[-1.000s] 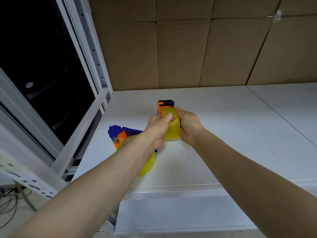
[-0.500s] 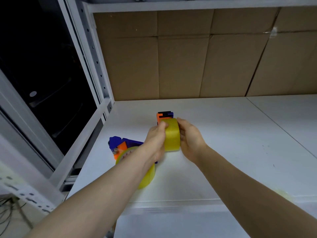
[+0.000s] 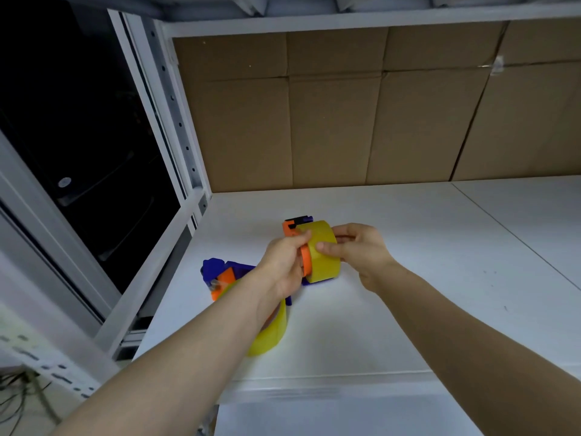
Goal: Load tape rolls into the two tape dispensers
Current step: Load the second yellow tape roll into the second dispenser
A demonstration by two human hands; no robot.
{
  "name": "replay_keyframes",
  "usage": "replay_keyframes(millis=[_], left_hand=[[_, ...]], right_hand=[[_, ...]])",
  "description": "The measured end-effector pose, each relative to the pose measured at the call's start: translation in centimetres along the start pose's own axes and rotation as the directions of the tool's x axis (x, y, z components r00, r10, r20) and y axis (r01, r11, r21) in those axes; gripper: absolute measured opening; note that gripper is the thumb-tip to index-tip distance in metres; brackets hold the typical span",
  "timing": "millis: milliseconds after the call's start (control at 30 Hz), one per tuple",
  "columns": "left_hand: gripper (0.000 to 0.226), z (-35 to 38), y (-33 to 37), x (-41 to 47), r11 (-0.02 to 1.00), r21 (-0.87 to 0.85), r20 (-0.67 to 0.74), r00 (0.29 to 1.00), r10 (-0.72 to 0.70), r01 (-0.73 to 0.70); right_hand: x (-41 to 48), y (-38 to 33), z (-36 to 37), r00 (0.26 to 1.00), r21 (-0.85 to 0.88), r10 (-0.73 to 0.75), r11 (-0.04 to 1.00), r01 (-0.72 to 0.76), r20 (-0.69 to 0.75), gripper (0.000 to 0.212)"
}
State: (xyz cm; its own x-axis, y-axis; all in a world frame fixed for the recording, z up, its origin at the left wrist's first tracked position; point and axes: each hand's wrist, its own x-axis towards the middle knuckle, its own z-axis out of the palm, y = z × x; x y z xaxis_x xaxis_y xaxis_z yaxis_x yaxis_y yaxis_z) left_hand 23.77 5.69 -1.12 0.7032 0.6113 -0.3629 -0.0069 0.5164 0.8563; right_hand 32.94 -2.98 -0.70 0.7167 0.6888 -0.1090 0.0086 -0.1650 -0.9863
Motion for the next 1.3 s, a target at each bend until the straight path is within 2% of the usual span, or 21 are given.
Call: replay_keyframes(millis=[167,300,500,633,700,733,833,900,967,1033,1167,1233,1300], left_hand=[[0.050,0.3,-0.3,0.6,0.999,0.007,-0.063,0.997,0.051,-0.050],[0.043,1.0,-0.8,0.7,0.997,-0.010,-0.087,0.993,0.074,-0.075],[0.033,1.1,-0.9,0.3,0.998,0.017,-0.058,0.996,0.061,-0.060],[0.050,1.6,-0.4,0.1,0.998,0.054,-0.055,0.998,0.042,-0.039],[0.060,1.4,0.0,0.5,0.994,0.102,-0.077,0.996,0.039,-0.031],[0.056,1.2,0.1,0.7,0.991,0.126,-0.095,0.994,0.054,-0.042],[0.021,0.5,0.5,0.5,0.989,0.122,-0.118,0.988,0.102,-0.088],[0.020,0.3,1.0,0.2,0.987,0.095,-0.123,0.982,0.141,-0.130],[0.029,0.3,1.5,0.1,0.979,0.131,-0.177,0.968,0.180,-0.159],[0.031,0.3,1.7,0.1,0.967,0.183,-0.219,0.951,0.218,-0.179],[0.023,0.8,1.2,-0.5,0.960,0.151,-0.072,0.966,0.248,-0.236],[0.028,1.1,0.8,-0.9,0.950,0.203,-0.003,0.970,0.242,-0.237],[0.046,1.4,0.9,-1.9,0.961,0.202,0.077,0.982,0.175,-0.187]], right_hand=[[-0.1,-0.2,-1.2,0.991,0.243,0.126,0.961,-0.132,0.041,0.041],[-0.2,-0.1,-2.1,0.979,0.357,0.202,0.913,-0.199,0.029,0.033],[-1.0,0.4,-2.1,0.982,0.368,0.187,0.913,-0.178,0.010,0.033],[-0.5,0.4,-2.6,0.979,0.448,0.204,0.873,-0.194,0.026,0.043],[-0.2,0.5,-2.5,0.978,0.493,0.208,0.853,-0.173,-0.016,0.043],[0.0,0.7,-2.5,0.976,0.528,0.213,0.835,-0.154,-0.053,0.042],[0.1,0.7,-3.1,0.957,0.614,0.239,0.784,-0.091,-0.163,0.042],[-0.3,0.3,-3.8,0.955,0.627,0.227,0.777,-0.060,-0.190,0.038],[-1.0,-0.7,-4.7,0.969,0.585,0.203,0.807,-0.084,-0.142,0.033],[-1.7,-1.9,-5.3,0.980,0.494,0.199,0.852,-0.170,-0.006,0.030],[-1.3,-2.6,-4.7,0.934,0.377,0.183,0.878,-0.295,0.305,0.022],[-0.9,-2.8,-3.7,0.929,0.360,0.188,0.883,-0.302,0.319,0.022],[-0.5,-2.8,-3.1,0.934,0.376,0.220,0.870,-0.319,0.283,0.023]])
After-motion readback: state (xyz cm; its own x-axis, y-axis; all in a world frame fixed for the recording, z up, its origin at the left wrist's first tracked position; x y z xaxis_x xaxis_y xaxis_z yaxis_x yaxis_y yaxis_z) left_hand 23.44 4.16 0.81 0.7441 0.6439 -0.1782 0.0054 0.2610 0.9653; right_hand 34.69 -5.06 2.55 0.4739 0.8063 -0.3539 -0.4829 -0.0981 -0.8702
